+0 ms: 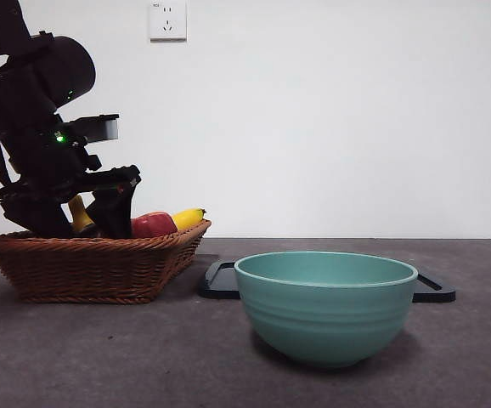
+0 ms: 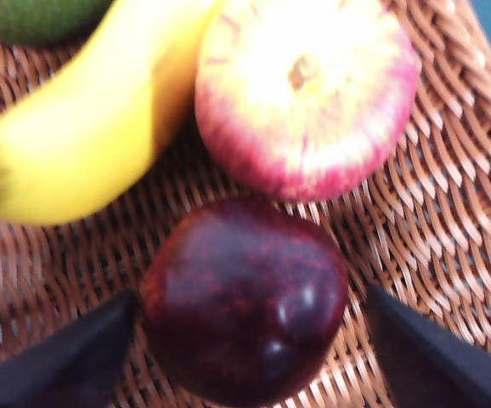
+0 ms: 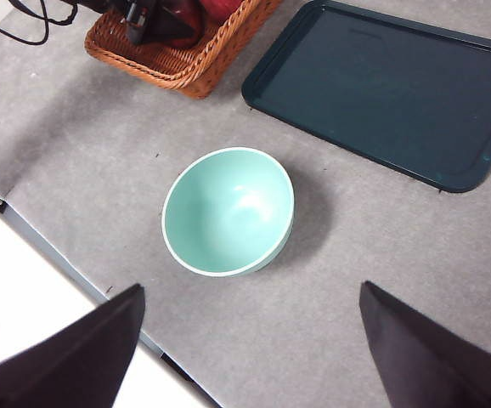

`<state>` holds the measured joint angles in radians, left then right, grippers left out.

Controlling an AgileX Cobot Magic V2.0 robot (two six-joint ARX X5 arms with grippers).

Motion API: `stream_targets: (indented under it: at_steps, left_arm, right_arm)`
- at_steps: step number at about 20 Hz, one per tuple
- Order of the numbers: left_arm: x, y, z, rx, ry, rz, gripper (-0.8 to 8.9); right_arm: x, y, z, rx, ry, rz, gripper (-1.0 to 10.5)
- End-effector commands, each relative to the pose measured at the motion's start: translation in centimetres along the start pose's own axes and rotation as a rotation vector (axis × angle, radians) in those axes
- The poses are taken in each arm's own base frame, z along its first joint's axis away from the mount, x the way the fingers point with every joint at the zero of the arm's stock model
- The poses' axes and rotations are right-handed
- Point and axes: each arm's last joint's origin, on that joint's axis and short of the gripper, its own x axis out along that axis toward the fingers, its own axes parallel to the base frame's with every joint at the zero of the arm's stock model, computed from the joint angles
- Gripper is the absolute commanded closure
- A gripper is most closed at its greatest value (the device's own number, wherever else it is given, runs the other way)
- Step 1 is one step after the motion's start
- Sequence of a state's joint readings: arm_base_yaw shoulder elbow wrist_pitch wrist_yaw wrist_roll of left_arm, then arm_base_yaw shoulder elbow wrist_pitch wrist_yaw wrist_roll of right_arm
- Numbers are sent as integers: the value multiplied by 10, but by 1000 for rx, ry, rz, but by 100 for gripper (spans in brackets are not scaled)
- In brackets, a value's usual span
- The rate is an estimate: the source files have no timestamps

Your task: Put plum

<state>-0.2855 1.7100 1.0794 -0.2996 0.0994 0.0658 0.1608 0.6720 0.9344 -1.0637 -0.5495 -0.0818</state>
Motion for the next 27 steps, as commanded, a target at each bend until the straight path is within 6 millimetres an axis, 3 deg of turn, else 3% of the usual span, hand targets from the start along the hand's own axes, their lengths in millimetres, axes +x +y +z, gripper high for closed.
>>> stream_targets:
  at_steps: [1,5,7,11,15,17,20,27]
  left_arm:
    - [3,-1,5,16,-11,5,514]
    - [1,-1,5,-4,-8,4,548]
    - [-11,-2,7,-5,-21,3,547]
    - [-75,-21,17,17,-146,-50,546]
    - [-152,-72,10,110,-281,-294,546]
    - [-167,-102,4,191,-305,-395,546]
    - [-153,-140,-4,284,-230,-485,546]
    - [-88,-189,-15,377,-79,-537,542]
  right_arm:
    - [-2,1,4,-8,-17,2,541]
    - [-2,1,4,-8,-17,1,541]
    - [-2,1,4,-8,-17,1,541]
    - [-2,1,5,-10,-19,1,541]
    - [-2,1,5,-15,-26,0,541]
    - [-2,1,6,-20,-35,0,541]
    - [-2,1,7,-22,-38,0,541]
    - [-2,1,7,-23,-41,-1,541]
